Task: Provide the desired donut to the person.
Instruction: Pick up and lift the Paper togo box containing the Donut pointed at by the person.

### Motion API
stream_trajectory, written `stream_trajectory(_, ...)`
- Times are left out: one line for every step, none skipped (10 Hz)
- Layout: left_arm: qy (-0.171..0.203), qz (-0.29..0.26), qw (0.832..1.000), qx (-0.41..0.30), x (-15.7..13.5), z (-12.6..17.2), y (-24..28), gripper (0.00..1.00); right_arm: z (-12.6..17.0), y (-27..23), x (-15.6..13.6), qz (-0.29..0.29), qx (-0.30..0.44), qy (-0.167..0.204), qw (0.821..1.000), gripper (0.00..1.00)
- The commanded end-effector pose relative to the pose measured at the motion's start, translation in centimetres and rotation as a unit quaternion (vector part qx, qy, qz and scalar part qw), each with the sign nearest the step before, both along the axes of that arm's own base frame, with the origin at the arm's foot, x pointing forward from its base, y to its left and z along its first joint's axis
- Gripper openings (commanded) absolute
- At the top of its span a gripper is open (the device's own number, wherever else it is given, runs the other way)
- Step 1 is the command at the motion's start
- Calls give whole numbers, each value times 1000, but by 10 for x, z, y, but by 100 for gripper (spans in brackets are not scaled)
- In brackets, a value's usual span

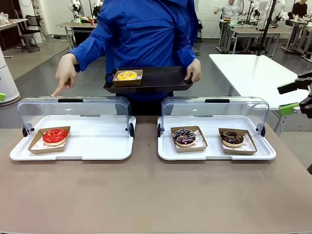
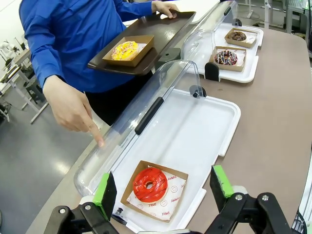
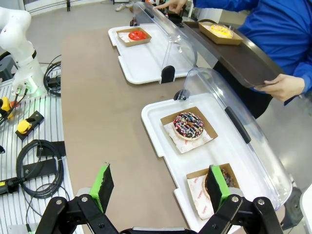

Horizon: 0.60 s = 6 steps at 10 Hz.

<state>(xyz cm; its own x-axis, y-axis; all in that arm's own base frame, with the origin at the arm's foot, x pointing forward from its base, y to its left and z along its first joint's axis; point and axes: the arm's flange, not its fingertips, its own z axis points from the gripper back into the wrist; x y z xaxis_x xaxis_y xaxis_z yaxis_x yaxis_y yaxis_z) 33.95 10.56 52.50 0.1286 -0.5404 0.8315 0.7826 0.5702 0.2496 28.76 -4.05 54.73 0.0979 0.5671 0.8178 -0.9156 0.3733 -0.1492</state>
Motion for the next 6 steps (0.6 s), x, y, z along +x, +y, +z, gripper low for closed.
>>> stream_trajectory(2,2,1000,-5,0,0,0,100,-1,1,3,9,12,-5,1000,100)
stream_trajectory(2,2,1000,-5,0,0,0,100,-1,1,3,9,12,-5,1000,100)
stream_trajectory(0,0,1000,0,0,0,0,100,-1,1,3,9,12,-5,1000,100)
stream_trajectory(57,-37,994,82,7,11,-18,100,-1,1,3,9,12,-5,1000,100)
stream_trajectory(104,-56,983,138,12,15,-28,100,-1,1,3,9,12,-5,1000,100)
stream_trajectory(138,-47,972,187,22,13,-36,100,-1,1,3,9,12,-5,1000,100)
